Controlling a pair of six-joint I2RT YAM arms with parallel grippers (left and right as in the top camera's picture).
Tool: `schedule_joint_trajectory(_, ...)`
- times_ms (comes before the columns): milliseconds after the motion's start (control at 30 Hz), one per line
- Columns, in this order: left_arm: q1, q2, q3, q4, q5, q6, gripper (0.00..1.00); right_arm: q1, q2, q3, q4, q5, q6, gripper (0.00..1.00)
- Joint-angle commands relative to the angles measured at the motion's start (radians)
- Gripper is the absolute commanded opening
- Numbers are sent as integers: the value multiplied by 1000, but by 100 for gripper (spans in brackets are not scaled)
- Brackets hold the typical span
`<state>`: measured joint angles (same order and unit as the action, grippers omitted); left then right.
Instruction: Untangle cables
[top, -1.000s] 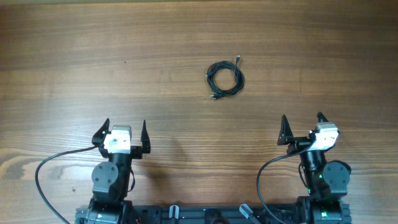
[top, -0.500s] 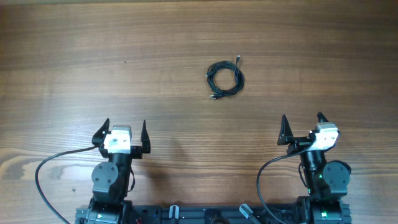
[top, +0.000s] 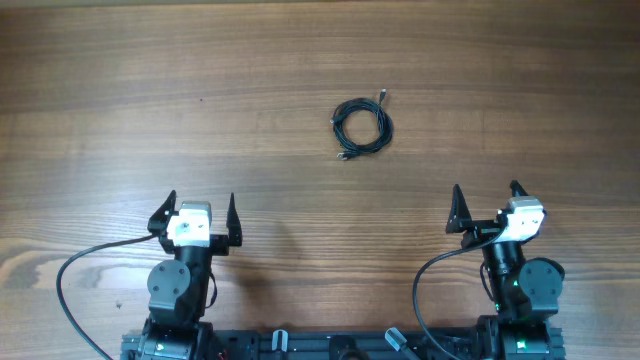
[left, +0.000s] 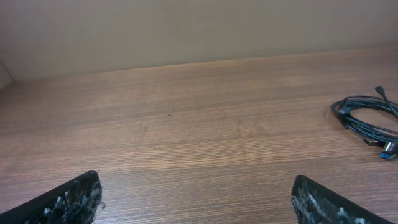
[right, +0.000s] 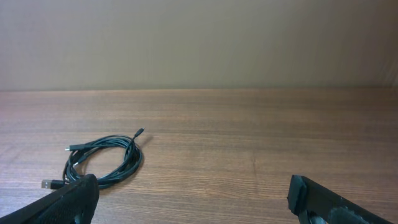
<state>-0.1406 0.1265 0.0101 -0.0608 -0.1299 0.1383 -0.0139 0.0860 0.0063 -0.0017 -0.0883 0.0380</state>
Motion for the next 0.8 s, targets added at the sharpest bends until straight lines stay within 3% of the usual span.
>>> schedule_joint_trajectory(0, -5, -2, -4, 0, 1, 12, 100, 4, 3, -1, 4, 13, 15, 100)
schedule_joint_trajectory(300, -5, -2, -4, 38, 1, 15, 100, 4, 3, -1, 5, 13, 20, 100)
schedule_joint_trajectory(433, -5, -1, -4, 5, 2, 12, 100, 4, 3, -1, 11, -37, 225, 100)
schedule_joint_trajectory(500, -5, -1, -4, 8, 74, 6, 100, 4, 3, -1, 47, -188, 232, 100)
schedule_joint_trajectory(533, -5, -1, -4, 25, 213, 6, 100, 4, 3, -1, 76, -248, 231, 100)
schedule_joint_trajectory(567, -5, -1, -4, 35, 264, -22, 100, 4, 3, 6, 87, -283, 232, 100)
schedule_joint_trajectory(633, -5, 2, 7, 39, 317, -166, 100, 4, 3, 44, 87, -352, 232, 100)
schedule_joint_trajectory(767, -5, 56, 149, -129, 415, -208, 100, 4, 65, 183, 65, -448, 255, 100)
